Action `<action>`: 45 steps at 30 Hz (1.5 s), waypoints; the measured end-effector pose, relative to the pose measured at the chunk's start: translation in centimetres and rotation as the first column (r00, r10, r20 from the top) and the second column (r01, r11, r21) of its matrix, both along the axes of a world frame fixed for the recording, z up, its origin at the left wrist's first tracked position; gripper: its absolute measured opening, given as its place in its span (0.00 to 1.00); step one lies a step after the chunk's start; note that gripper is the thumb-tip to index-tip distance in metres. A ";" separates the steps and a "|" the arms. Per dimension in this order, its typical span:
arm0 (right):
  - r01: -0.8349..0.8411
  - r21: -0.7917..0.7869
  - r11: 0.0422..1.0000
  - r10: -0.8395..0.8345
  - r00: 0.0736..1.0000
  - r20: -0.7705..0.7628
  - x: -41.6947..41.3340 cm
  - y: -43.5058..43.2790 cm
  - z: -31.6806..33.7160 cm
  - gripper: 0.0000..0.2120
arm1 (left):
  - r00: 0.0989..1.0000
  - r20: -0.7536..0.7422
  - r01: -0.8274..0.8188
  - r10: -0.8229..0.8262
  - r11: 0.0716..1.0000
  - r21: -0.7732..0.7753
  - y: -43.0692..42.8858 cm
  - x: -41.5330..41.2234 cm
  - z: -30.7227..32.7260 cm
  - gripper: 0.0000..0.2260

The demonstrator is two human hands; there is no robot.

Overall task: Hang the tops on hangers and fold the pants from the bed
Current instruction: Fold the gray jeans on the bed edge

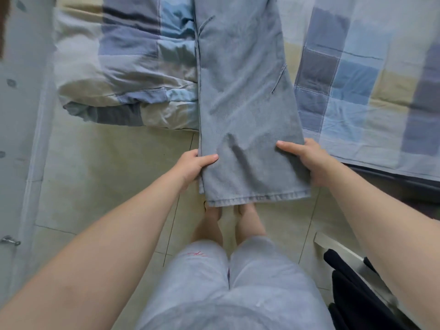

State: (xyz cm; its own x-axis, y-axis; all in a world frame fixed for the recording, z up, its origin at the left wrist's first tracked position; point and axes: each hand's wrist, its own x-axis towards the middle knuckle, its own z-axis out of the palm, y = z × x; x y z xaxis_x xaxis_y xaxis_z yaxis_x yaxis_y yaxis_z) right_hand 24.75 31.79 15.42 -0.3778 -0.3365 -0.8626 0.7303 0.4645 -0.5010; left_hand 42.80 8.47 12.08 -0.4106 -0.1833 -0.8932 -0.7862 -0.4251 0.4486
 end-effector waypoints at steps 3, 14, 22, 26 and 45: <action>0.100 -0.056 0.993 -0.100 0.995 0.016 2.0 0.1 4.0 0.11 | 0.994 0.019 -0.107 0.105 0.989 0.106 0.1 1.2 4.2 0.14; 0.539 -0.004 0.842 -0.538 0.841 -0.060 8.8 -0.3 12.8 0.03 | 0.951 0.058 -0.300 0.302 0.953 -0.042 0.7 3.9 13.6 0.16; 0.569 0.000 0.822 -0.569 0.822 -0.013 13.2 0.7 14.7 0.06 | 0.924 0.020 -0.379 0.382 0.921 -0.091 3.6 8.7 16.8 0.17; 0.495 0.023 0.869 -0.495 0.866 0.071 17.1 4.0 14.9 0.04 | 0.922 0.039 -0.377 0.385 0.916 -0.135 6.6 13.4 16.5 0.15; 0.256 0.154 0.954 -0.288 0.927 0.241 31.0 17.1 13.5 0.04 | 0.958 0.261 -0.072 0.119 0.980 -0.184 16.3 30.4 15.3 0.12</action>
